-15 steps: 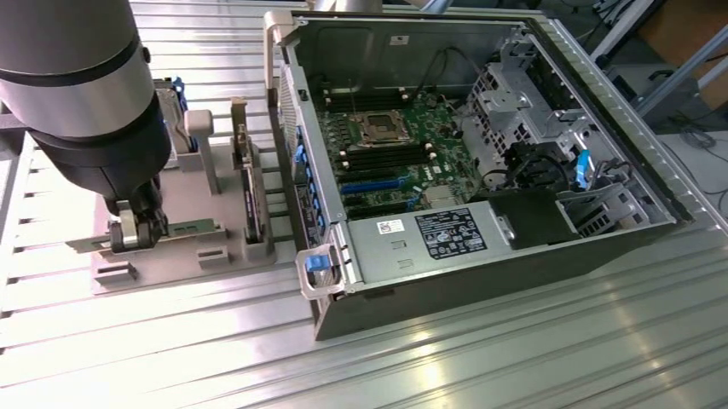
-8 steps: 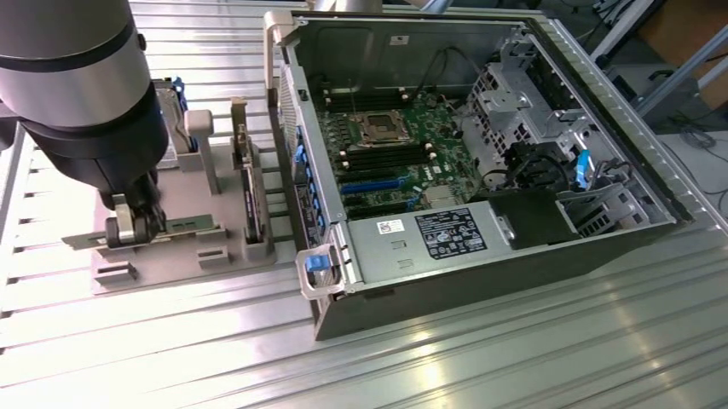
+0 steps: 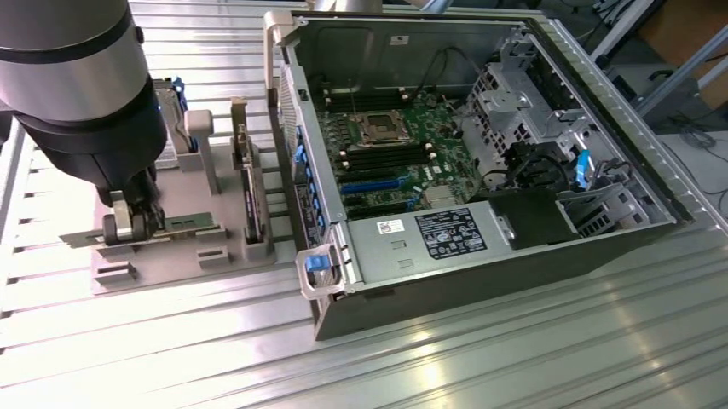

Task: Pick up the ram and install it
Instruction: 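Pick up the ram and move it above insertion slot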

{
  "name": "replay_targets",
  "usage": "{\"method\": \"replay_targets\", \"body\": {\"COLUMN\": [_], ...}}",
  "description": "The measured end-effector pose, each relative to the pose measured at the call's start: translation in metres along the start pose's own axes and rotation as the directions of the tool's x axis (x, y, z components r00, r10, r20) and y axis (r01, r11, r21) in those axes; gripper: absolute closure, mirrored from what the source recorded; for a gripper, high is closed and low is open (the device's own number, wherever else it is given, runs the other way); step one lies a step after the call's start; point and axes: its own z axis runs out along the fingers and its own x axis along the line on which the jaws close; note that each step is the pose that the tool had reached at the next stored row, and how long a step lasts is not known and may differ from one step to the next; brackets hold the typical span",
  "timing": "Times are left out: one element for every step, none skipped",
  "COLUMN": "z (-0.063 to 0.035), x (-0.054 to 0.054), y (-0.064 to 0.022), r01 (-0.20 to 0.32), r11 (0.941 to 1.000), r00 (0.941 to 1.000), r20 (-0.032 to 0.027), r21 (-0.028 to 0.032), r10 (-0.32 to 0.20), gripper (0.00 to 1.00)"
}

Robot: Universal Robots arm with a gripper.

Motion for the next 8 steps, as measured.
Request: {"method": "replay_targets", "body": {"z": [-0.0006,-0.0013,-0.0026,-0.0059,-0.0075,-0.009,-0.011,-0.0131], "x": [0.0,0.0,0.0,0.0,0.0,0.0,0.0,0.0], "y": [0.0,0.0,0.0001,0.0002,0.0003,0.0003,0.0004,0.0005], "r01": [0.0,0.0,0.0,0.0,0.0,0.0,0.0,0.0], "r11": [1.0,1.0,1.0,1.0,1.0,1.0,1.0,1.0], "r00": [1.0,1.0,1.0,1.0,1.0,1.0,1.0,1.0], "r20": [0.0,0.0,0.0001,0.0,0.0,0.0001,0.0002,0.0], "r21": [0.0,-0.0001,0.0001,0.0,0.0001,0.0,0.0001,0.0001], "r10": [0.0,0.0,0.0,0.0,0.0,0.0,0.0,0.0], "gripper": [0.88,0.88,0.88,0.88,0.88,0.88,0.88,0.88]}}
